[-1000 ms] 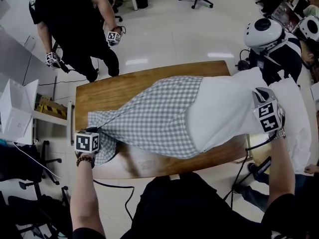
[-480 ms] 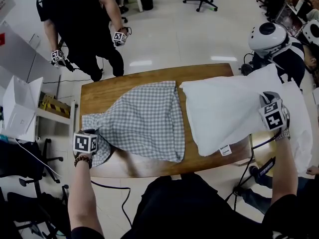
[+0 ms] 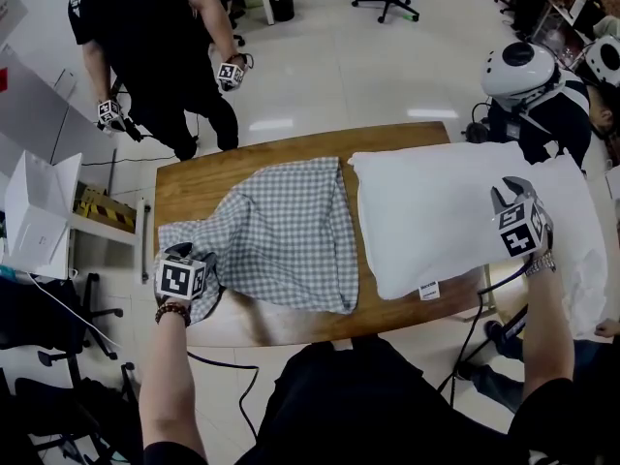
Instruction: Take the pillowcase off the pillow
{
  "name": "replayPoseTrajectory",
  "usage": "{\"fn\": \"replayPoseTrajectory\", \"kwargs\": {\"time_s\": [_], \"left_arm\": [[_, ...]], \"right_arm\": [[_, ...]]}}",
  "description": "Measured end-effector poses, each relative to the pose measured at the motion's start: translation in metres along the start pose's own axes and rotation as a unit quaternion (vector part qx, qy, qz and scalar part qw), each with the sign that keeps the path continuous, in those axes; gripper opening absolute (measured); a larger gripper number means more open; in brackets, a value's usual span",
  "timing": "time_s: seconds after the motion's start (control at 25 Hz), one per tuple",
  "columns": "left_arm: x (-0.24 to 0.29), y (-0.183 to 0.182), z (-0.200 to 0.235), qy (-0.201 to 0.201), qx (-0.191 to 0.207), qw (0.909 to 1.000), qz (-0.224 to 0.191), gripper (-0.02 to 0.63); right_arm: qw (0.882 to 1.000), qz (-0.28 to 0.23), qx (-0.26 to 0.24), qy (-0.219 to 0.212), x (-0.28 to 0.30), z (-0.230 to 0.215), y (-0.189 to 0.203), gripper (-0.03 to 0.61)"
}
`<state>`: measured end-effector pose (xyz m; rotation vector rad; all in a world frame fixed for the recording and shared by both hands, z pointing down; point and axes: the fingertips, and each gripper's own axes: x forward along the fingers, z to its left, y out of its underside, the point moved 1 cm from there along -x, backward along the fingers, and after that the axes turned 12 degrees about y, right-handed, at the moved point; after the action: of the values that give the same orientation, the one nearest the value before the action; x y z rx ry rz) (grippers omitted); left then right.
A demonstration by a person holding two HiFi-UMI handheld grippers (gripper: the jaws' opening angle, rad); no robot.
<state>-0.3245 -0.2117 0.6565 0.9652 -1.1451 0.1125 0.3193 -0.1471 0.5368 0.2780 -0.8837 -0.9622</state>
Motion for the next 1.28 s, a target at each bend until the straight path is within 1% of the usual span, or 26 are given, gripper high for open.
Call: {"fn": "replayPoseTrajectory", "kwargs": {"time_s": [0.12,0.2,0.36,0.52,0.68,0.84,0.92,1.04,1.16,1.28], "left_arm": [[-0.003,-0.004,-0.007,-0.009,0.001,0.9999,-0.008,0.27],[-0.007,-0.013,-0.013,-0.01,0.01,0.9997,-0.021,0.27],[-0.016,-0.026,-0.028,-0.001,0.03,0.9984,-0.047,0.268],[-0.027,-0.038,-0.045,0.014,0.053,0.9954,-0.078,0.253],[-0.046,-0.06,-0.072,0.039,0.08,0.9902,-0.107,0.23],[-0.065,-0.08,-0.104,0.062,0.106,0.9822,-0.142,0.199],[-0.07,-0.085,-0.119,0.07,0.116,0.9788,-0.154,0.189],[-0.076,-0.084,-0.144,0.078,0.13,0.9743,-0.167,0.174],[-0.091,-0.087,-0.172,0.077,0.143,0.9694,-0.184,0.157],[-0.103,-0.083,-0.204,0.07,0.154,0.9644,-0.203,0.13]], "right_arm": [[1.0,-0.025,0.013,-0.004,-0.005,0.007,-0.007,0.11],[0.999,-0.043,0.015,-0.006,-0.012,0.013,-0.019,0.11],[0.997,-0.078,0.016,-0.006,-0.037,0.031,-0.049,0.109],[0.994,-0.108,0.019,-0.009,-0.067,0.061,-0.084,0.105],[0.991,-0.132,0.024,-0.008,-0.104,0.084,-0.118,0.086],[0.983,-0.175,0.049,-0.015,-0.138,0.111,-0.149,0.054],[0.98,-0.189,0.053,-0.019,-0.152,0.123,-0.161,0.049],[0.977,-0.205,0.057,-0.029,-0.173,0.143,-0.171,0.045],[0.972,-0.223,0.059,-0.041,-0.196,0.157,-0.177,0.042],[0.964,-0.254,0.066,-0.054,-0.22,0.176,-0.171,0.032]]}}
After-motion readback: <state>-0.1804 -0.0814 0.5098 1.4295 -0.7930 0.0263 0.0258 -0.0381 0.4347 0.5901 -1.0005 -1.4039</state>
